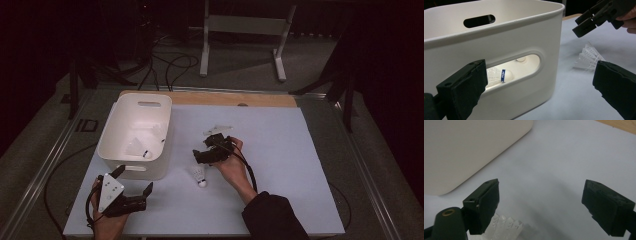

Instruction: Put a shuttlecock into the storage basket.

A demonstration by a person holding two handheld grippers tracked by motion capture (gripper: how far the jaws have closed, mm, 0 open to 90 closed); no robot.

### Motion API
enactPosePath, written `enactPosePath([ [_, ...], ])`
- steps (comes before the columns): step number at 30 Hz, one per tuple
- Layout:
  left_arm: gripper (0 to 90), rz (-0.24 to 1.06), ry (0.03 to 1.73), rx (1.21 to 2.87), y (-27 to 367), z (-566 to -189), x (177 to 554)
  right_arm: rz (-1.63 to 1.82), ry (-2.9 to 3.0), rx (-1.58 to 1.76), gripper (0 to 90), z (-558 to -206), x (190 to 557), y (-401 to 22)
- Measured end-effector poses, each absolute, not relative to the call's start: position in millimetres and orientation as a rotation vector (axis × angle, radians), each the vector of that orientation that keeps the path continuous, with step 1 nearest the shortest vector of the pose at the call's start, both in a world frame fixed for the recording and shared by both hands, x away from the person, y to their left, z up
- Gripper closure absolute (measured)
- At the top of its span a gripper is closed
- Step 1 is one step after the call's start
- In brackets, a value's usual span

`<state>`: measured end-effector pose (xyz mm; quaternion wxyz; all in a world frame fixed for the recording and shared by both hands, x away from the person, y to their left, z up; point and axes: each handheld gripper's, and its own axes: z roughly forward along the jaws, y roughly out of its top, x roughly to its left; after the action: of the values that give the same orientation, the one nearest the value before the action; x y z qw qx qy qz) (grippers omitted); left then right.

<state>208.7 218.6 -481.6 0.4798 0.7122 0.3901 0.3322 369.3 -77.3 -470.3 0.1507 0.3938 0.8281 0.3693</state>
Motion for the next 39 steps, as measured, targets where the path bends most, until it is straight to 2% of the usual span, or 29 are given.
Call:
enactPosePath([
  [29, 0.2, 0.809, 0.952, 1.738, 218, -482, 209, 0.995, 2.449, 1.136, 16.8, -485, 371, -74],
  [39, 0.2, 0.810, 0.953, 1.737, 219, -482, 209, 0.993, 2.475, 1.128, 16.8, -480, 366, -78],
])
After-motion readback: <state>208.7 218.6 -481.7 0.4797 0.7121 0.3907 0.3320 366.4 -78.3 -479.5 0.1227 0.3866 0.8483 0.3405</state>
